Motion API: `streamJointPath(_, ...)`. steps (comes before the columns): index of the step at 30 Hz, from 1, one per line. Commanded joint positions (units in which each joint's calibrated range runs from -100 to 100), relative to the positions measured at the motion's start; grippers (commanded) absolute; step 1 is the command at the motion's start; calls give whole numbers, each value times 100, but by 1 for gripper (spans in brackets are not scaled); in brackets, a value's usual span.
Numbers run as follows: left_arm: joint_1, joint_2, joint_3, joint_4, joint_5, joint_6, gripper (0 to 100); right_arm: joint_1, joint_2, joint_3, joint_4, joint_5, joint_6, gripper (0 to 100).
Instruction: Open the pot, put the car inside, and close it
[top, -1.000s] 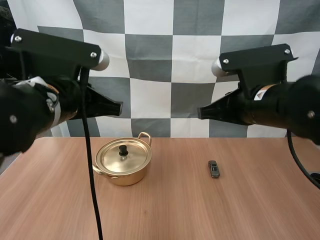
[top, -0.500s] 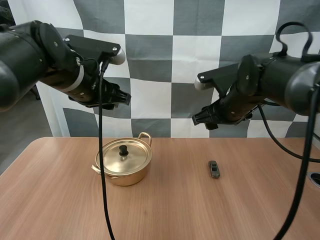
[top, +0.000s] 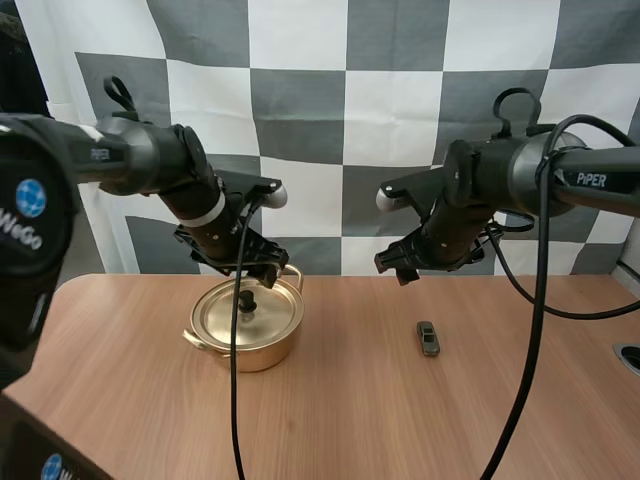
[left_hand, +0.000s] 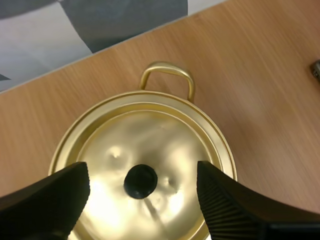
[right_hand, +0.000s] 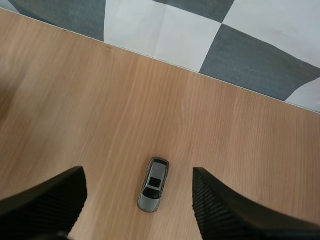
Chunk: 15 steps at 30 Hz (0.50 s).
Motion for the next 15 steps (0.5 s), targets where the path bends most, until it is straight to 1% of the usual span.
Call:
streamJointPath(1,-82,551,-41,76,-30,-2,100,-3,50,-15,-3,-40,1,100)
streamJointPath(7,-95,695,-83,285,-222,-15,100,-3,91,-15,-3,-101,1,100)
streamJointPath(15,-95,695,-83,324,-348,-40,100,-3,91,-15,-3,-158,1,100)
